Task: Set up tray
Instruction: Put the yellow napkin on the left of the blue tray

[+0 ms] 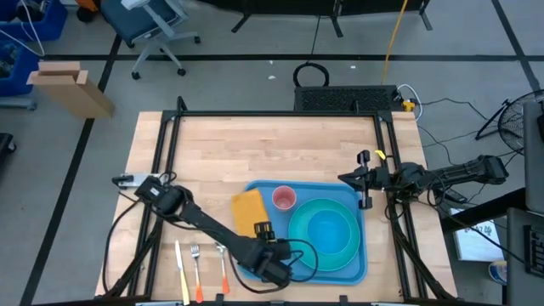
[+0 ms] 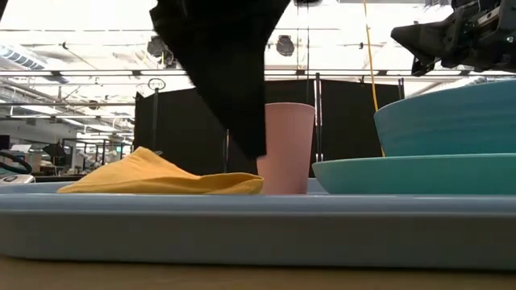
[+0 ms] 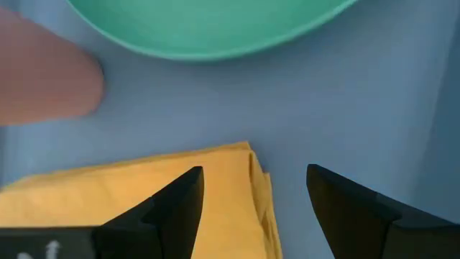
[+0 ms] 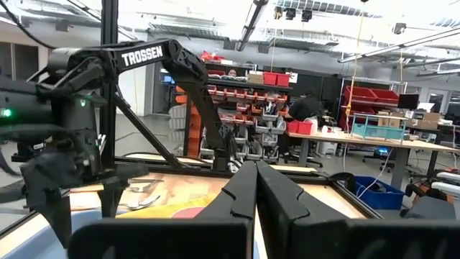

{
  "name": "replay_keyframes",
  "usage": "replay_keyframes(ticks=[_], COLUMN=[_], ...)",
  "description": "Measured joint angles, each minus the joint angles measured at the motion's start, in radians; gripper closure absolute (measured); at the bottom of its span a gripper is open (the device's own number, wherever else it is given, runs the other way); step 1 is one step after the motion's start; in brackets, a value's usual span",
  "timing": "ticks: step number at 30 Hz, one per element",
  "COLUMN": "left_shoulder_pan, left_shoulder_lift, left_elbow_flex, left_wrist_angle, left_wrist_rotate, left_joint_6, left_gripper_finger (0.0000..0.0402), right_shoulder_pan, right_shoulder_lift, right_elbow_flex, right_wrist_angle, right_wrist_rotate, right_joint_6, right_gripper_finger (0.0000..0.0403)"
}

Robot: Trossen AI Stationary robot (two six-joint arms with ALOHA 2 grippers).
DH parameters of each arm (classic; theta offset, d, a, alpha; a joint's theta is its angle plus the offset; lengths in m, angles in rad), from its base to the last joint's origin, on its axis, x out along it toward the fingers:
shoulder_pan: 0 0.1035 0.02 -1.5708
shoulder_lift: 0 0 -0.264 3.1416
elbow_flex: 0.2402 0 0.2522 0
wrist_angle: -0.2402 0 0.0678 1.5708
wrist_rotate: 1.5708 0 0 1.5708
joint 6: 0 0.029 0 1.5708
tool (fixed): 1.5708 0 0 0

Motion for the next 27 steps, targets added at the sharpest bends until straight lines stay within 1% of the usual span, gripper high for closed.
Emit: replay_keyframes(ticks=[3,6,14,17,19,22,27], left_shoulder_pan=[0.003,0.005,0.025,0.024,0.023,0.02,0.014], left_shoulder_lift=[0.002,0.002,0.001,0.001,-0.001,-0.001,-0.001], left_elbow_flex=[-0.019,-0.034,-0.096,-0.124,-0.131,-0.132,-0.133], left_wrist_angle=[-0.002,-0.014,0.0,0.04,0.05,0.063,0.075], left_wrist_rotate=[0.016,-0.002,0.054,0.058,0.058,0.067,0.071], left_joint_6=[-0.032,-0.056,-0.044,-0.042,-0.034,-0.005,0.043], left_gripper_finger=[0.0151,0.0151,0.0152,0.0164,0.0185,0.0231,0.0338], right_shoulder_pan=[0.0,0.0,0.0,0.0,0.0,0.0,0.0], right_shoulder_lift=[0.0,0.0,0.0,0.0,0.0,0.0,0.0], right_elbow_flex=[0.0,0.0,0.0,0.0,0.0,0.0,0.0], right_wrist_angle=[-0.007,-0.006,0.001,0.001,0.001,0.001,0.001], right_wrist_rotate=[0.0,0.0,0.0,0.0,0.0,0.0,0.0], right_joint_6=[0.0,-0.002,-0.036,-0.037,-0.036,-0.035,-0.034], right_gripper_finger=[0.0403,0.0403,0.0403,0.0403,0.0403,0.0403,0.0403])
